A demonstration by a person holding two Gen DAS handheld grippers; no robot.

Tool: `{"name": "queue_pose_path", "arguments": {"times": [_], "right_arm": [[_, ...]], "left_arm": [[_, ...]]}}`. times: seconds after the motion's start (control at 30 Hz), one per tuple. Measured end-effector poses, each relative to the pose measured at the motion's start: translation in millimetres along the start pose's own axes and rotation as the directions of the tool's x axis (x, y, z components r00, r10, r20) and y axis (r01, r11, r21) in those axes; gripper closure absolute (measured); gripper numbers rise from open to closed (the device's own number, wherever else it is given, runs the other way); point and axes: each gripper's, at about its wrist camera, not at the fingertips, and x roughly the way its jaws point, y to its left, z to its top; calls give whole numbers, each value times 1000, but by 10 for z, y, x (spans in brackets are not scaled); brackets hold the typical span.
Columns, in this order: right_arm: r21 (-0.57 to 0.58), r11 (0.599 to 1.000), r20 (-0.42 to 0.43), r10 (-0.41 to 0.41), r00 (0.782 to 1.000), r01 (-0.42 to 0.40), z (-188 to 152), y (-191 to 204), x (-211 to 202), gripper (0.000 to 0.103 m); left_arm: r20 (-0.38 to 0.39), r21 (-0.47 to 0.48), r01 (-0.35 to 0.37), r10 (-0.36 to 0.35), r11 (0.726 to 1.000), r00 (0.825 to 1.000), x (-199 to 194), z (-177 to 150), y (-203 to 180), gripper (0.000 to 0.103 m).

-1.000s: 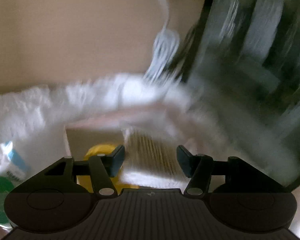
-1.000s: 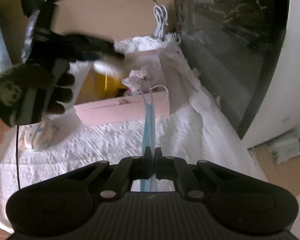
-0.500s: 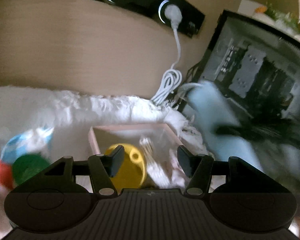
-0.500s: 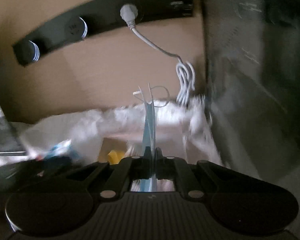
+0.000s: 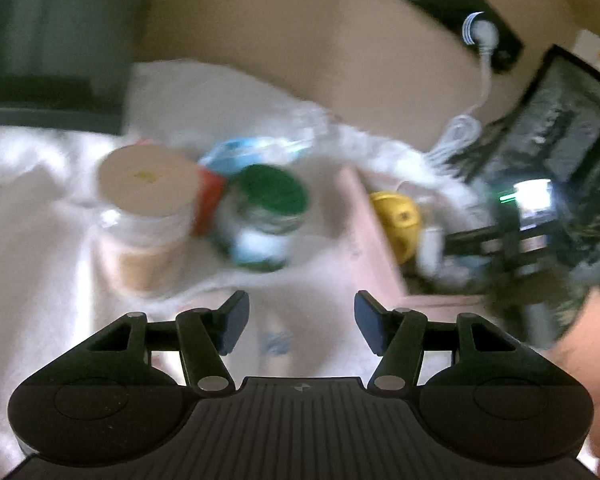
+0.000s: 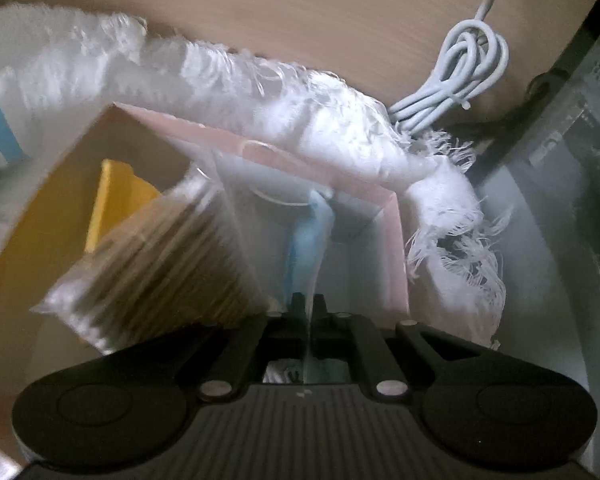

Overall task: Organize soft objects
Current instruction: 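Carry the swab bundle and blue mask into the pink box and open both tools, then grasp the pink hair clip with the left tool while the right reaches to the beige round case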

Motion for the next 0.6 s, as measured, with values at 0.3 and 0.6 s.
{"name": "queue_pose_path", "arguments": {"times": [0.3,0.6], "right_arm": [[200,913,188,320,929,-355,-169,-468,-719,56],[307,909,54,280,958,-283,-296,-371,-86,82]], "left_arm": [[-20,-24,-173,173,985,985,-29,-142,238,43],[-26,-17,-186,185,982,982,-124,-194,239,44]]}}
